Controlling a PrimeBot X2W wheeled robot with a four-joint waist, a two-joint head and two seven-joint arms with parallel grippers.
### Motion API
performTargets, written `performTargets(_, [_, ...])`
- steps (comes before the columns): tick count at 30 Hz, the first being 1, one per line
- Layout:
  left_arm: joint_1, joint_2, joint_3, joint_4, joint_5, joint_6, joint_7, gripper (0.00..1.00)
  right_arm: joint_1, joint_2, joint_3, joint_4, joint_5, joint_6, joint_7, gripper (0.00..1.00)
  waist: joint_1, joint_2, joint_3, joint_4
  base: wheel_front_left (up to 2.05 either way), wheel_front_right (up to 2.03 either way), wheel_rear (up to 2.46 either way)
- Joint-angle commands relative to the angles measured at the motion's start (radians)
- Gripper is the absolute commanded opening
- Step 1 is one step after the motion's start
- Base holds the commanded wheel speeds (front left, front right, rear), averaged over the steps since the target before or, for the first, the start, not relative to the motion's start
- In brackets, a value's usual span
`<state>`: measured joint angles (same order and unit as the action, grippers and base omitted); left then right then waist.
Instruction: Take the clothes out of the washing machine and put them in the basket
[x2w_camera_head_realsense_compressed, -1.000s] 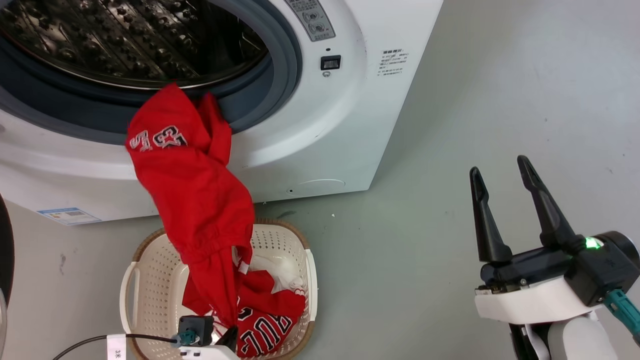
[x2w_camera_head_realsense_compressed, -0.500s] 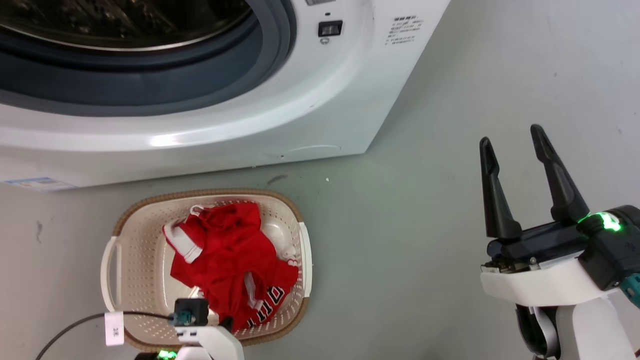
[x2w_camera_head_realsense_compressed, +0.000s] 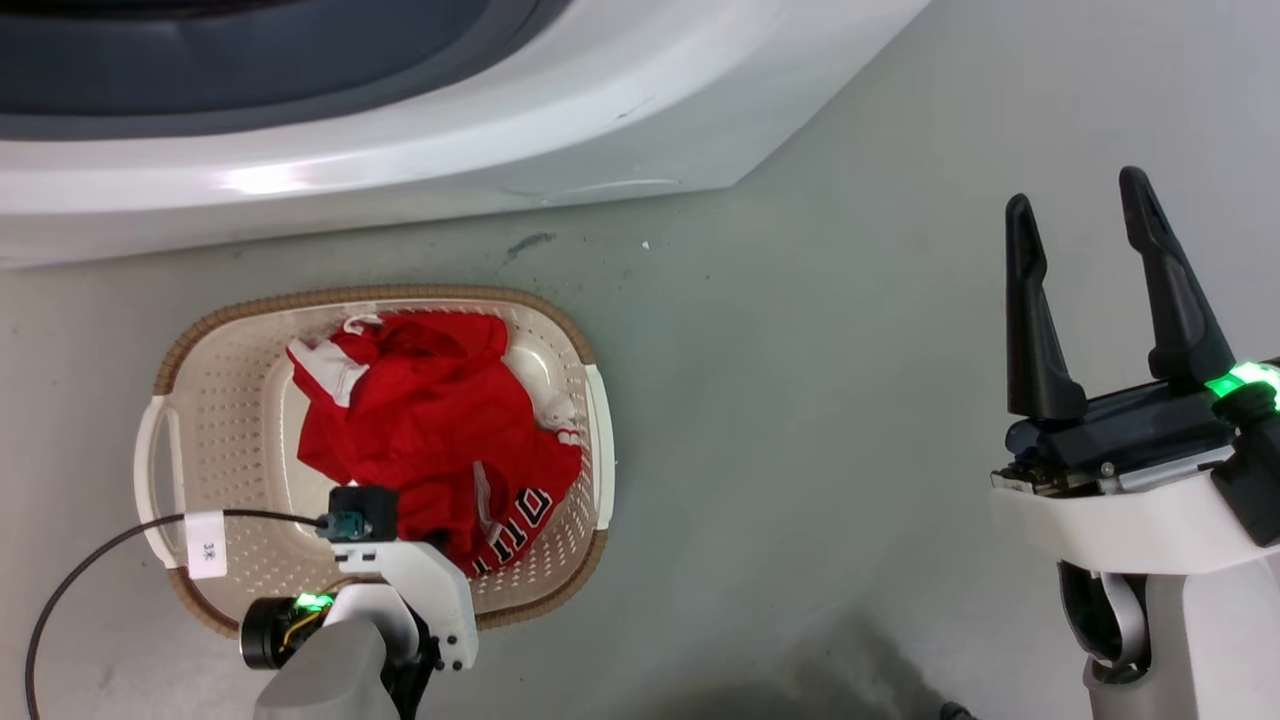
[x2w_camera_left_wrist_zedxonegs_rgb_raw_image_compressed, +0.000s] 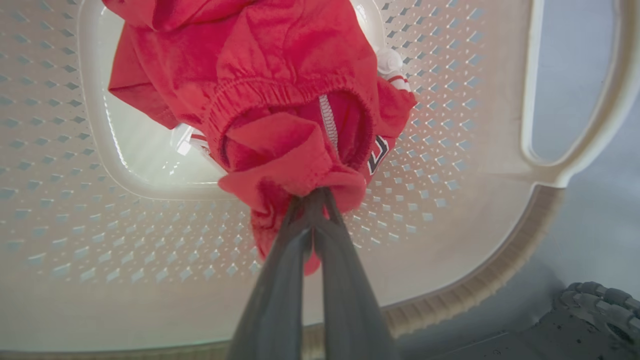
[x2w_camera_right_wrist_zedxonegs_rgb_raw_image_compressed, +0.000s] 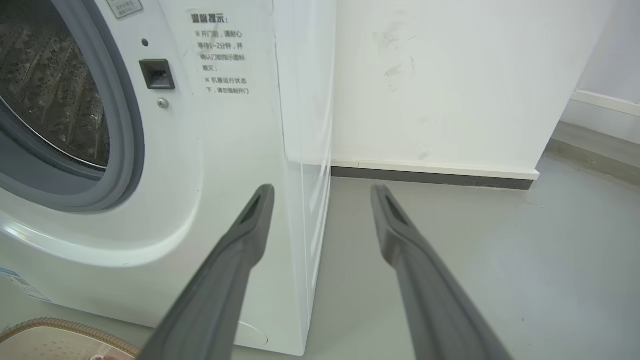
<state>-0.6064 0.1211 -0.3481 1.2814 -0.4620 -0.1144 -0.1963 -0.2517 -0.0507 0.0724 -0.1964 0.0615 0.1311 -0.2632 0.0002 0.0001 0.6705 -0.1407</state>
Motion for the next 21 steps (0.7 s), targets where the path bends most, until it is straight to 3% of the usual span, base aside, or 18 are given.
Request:
performTargets(1, [-0.02, 0.006, -0.002, 0.001, 0.003, 0.006, 0.0, 0.0, -0.019, 0.001, -0.005, -0.006, -0.005, -0.001, -0.002, 1.0, -0.0002, -0.0001, 0.031, 0.001, 0.0, 0.0, 0.0])
performTargets(2, [-0.031, 0.01, -0.003, 0.002, 0.004, 0.011, 0.002, 0.0, -0.023, 0.001, -0.006, -0.008, -0.005, -0.001, -0.002, 1.0, -0.0002, -0.0001, 0.04, 0.0, 0.0, 0.0, 0.0])
performTargets(3, [-0.039, 0.013, -0.003, 0.003, 0.004, 0.014, 0.003, 0.18, -0.026, 0.001, -0.007, -0.009, -0.005, -0.001, -0.002, 1.0, -0.0002, -0.0001, 0.047, 0.0, 0.0, 0.0, 0.0])
performTargets(4, [-0.046, 0.014, -0.004, 0.003, 0.003, 0.018, 0.005, 0.75, -0.027, 0.001, -0.008, -0.009, -0.005, -0.001, -0.002, 1.0, -0.0002, -0.0001, 0.053, -0.001, 0.0, 0.0, 0.0])
performTargets(5, [-0.053, 0.016, -0.007, 0.004, 0.006, 0.021, 0.001, 1.0, -0.028, 0.001, -0.009, -0.008, -0.005, -0.001, -0.002, 1.0, -0.0002, -0.0001, 0.056, -0.001, 0.0, 0.0, 0.0])
performTargets(12, [-0.063, 0.013, -0.023, 0.006, 0.01, 0.028, -0.01, 1.0, -0.029, 0.001, -0.01, 0.009, -0.002, -0.001, -0.002, 1.0, -0.0002, -0.0001, 0.033, 0.003, 0.0, 0.0, 0.0])
performTargets(21, [0.015, 0.005, -0.032, 0.005, 0.009, 0.027, -0.062, 1.0, 0.026, 0.001, 0.015, 0.047, 0.004, -0.001, -0.002, 1.0, -0.0002, -0.0001, -0.119, 0.032, 0.0, 0.0, 0.0])
